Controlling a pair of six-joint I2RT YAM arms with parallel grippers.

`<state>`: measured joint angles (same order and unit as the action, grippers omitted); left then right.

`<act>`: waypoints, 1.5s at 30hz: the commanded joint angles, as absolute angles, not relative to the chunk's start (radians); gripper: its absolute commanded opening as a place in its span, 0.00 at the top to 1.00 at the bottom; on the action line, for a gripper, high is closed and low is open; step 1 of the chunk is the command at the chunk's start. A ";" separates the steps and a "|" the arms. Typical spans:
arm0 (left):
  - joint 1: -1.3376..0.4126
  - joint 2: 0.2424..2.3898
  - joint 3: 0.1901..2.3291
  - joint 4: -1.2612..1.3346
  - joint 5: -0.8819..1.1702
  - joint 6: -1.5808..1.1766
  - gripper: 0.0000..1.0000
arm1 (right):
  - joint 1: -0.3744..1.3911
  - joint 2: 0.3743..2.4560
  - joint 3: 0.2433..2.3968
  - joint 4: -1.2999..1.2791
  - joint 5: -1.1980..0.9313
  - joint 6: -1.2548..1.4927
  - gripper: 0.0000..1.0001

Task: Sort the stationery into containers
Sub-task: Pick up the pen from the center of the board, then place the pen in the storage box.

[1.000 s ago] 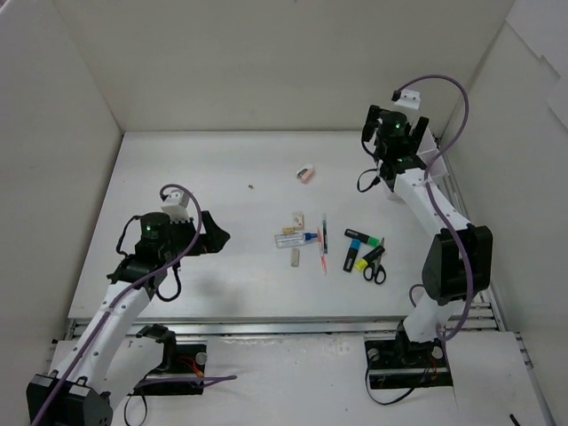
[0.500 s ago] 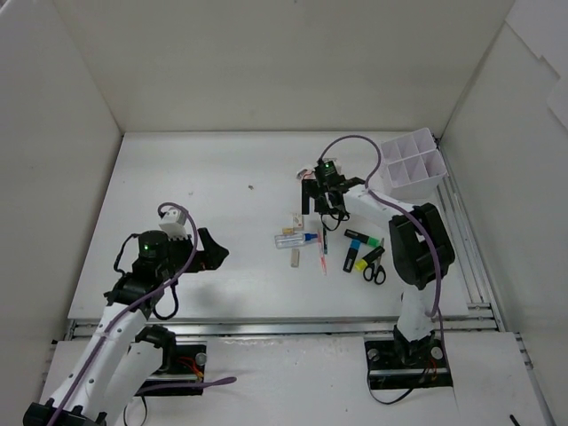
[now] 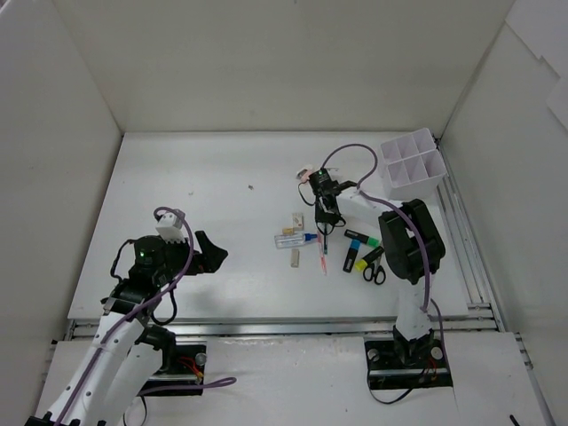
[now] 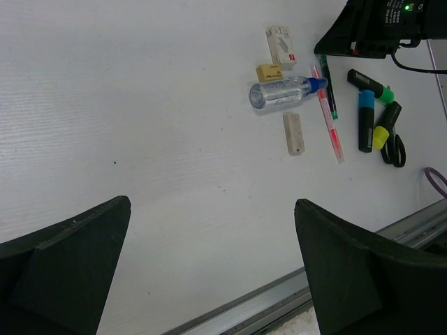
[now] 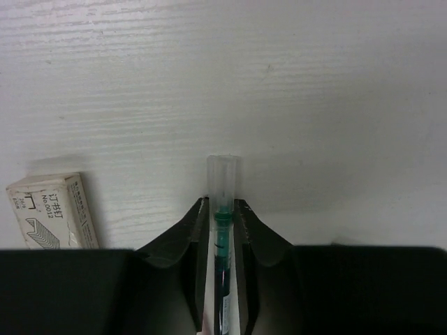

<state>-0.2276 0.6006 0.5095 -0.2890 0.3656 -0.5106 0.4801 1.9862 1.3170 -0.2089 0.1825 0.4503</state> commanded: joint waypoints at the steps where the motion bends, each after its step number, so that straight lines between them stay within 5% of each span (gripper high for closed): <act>1: -0.230 0.615 0.525 -0.250 0.365 -0.522 0.01 | 0.491 1.974 1.350 -0.258 0.271 0.468 0.87; 3: -0.239 0.618 0.528 -0.247 0.361 -0.520 0.00 | 0.492 1.957 1.361 -0.258 0.299 0.453 1.00; 12: -0.239 0.659 0.568 -0.207 0.356 -0.483 0.00 | 0.417 1.755 1.454 -0.187 0.530 0.336 1.00; 23: -0.239 0.833 0.606 -0.042 0.380 -0.479 0.00 | 0.171 1.569 1.218 0.558 0.680 -0.024 1.00; 35: -0.239 1.063 0.681 0.074 0.439 -0.469 0.01 | -0.038 1.899 1.487 0.836 0.719 -0.247 1.00; 45: -0.239 1.046 0.667 0.095 0.434 -0.456 0.01 | -0.086 2.086 1.649 0.879 0.715 -0.324 1.00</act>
